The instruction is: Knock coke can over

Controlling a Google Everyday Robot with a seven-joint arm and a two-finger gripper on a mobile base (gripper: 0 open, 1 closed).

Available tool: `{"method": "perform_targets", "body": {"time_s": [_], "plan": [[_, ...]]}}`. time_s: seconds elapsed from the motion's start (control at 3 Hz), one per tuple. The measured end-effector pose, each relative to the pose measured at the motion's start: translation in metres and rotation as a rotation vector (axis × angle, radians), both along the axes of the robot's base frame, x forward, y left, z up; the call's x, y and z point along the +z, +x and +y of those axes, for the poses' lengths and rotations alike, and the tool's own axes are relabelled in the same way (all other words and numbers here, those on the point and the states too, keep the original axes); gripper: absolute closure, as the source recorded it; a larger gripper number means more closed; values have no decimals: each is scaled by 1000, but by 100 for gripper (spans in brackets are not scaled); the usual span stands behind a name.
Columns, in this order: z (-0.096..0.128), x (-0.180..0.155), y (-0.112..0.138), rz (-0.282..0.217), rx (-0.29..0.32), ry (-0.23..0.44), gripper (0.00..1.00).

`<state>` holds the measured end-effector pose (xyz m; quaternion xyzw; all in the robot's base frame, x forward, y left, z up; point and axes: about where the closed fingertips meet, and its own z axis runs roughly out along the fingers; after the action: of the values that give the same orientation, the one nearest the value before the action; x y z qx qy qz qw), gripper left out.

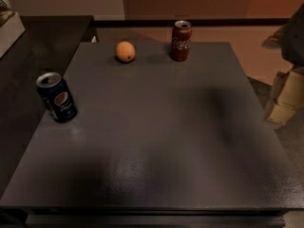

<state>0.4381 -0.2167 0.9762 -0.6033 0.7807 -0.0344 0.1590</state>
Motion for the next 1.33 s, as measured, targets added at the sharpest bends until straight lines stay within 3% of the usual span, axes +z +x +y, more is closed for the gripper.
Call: {"method": "perform_targets", "body": {"time_s": [1.0, 1.33], "plan": [[3, -2, 11, -7, -2, 30, 0], [10, -15, 50, -30, -3, 76, 0]]}}
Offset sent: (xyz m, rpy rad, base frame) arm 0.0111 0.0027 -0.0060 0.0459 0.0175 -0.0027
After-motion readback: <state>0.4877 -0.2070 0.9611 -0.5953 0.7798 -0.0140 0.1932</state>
